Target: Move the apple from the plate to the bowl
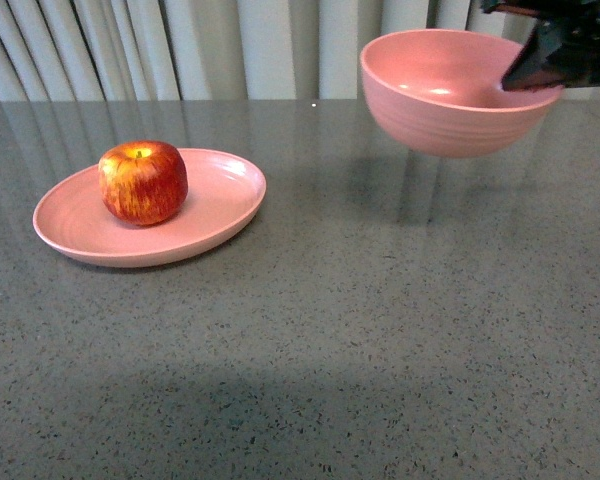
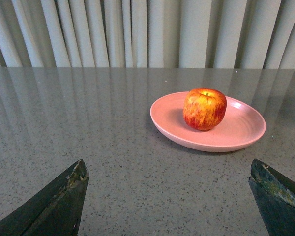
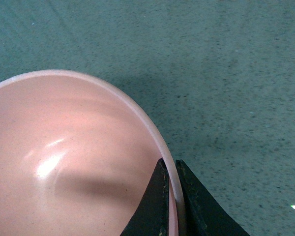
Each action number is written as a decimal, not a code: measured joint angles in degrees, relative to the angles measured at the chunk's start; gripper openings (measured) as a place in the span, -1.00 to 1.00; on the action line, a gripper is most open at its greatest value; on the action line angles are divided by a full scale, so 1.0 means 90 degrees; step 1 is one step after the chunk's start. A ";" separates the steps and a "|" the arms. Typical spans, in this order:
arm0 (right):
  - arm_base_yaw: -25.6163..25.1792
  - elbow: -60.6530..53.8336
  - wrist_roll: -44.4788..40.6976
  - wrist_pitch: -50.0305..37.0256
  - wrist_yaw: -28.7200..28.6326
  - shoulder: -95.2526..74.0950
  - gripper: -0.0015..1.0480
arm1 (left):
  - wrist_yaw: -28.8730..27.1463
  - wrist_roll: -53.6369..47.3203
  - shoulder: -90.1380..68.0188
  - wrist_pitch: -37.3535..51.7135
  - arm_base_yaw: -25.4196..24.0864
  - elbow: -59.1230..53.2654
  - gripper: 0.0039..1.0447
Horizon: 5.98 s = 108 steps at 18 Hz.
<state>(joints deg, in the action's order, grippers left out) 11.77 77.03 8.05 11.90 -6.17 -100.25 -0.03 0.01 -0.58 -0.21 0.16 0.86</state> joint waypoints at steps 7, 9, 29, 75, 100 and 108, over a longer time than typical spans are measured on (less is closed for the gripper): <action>0.0823 0.0073 0.0121 -0.0036 0.0277 -0.0510 -0.95 | 0.0000 -0.0002 0.0000 0.0000 0.0000 0.0000 0.88; 0.0991 0.0121 0.0129 -0.0015 0.0355 -0.0682 -0.95 | 0.0000 -0.0002 0.0000 0.0000 0.0000 0.0000 0.88; 0.0969 0.0627 0.0610 0.0321 0.0447 -0.1443 -0.65 | 0.0000 -0.0002 0.0000 0.0000 0.0000 0.0000 0.88; -0.1309 -0.8286 -0.0840 -0.1348 0.0670 1.0588 -0.97 | 0.0000 -0.0002 0.0000 0.0000 0.0000 0.0000 0.88; -0.1309 -0.8473 -0.0855 -0.1297 0.0685 1.1111 0.90 | 0.0000 -0.0002 0.0000 0.0000 0.0000 0.0000 0.88; -0.1309 -0.8473 -0.0855 -0.1297 0.0685 1.1111 0.87 | 0.0000 -0.0002 0.0000 0.0000 0.0000 0.0000 0.88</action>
<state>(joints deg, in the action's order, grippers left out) -0.01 0.78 0.36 0.23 -0.01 -0.25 -0.03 -0.01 -0.58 -0.21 0.16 0.86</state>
